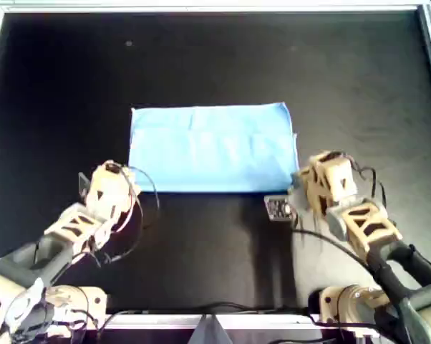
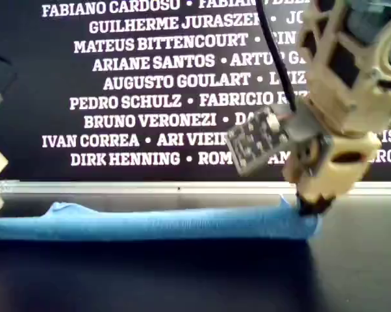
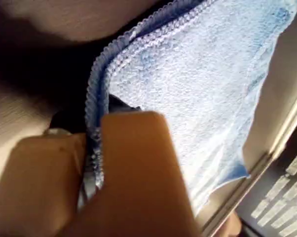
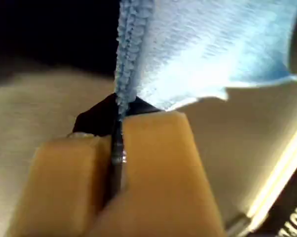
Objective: Fold a cloth
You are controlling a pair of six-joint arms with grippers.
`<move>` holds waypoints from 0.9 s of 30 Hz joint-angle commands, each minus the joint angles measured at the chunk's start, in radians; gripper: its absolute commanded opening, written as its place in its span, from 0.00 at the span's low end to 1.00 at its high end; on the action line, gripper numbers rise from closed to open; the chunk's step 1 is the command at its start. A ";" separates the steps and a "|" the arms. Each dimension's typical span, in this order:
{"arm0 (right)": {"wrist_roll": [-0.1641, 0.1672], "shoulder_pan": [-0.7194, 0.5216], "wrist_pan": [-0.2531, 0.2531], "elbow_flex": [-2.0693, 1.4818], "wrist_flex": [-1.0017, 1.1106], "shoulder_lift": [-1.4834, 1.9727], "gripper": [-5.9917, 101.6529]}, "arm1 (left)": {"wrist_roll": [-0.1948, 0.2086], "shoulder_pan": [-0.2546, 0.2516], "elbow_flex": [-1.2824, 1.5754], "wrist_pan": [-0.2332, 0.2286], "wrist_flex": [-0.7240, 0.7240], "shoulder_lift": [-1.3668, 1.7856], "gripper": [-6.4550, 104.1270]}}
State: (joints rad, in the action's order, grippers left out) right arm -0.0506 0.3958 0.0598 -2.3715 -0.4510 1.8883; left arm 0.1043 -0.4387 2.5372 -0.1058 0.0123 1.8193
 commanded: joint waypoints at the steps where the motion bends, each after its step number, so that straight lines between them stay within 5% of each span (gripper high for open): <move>1: 0.005 0.000 0.005 -0.009 0.009 0.051 0.05 | 0.003 -0.002 0.021 -0.009 0.011 0.054 0.05; 7: 0.005 0.000 0.006 0.000 0.011 0.051 0.07 | -0.009 0.000 0.014 -0.009 0.011 0.054 0.07; 10: 0.018 0.000 0.006 0.002 0.011 0.054 0.16 | -0.009 -0.002 0.011 -0.009 0.011 0.055 0.12; 20: 0.020 0.000 0.017 -0.044 0.008 0.169 0.58 | -0.015 0.005 0.028 -0.028 0.011 0.064 0.67; 27: 0.021 -0.012 0.025 -0.199 0.006 0.583 0.62 | -0.163 -0.002 0.167 -0.028 0.008 0.333 0.77</move>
State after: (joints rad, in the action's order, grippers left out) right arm -0.0261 0.3881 0.0936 -2.5449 -0.4510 2.2826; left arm -0.0123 -0.4495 2.6691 -0.1243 0.0123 1.9957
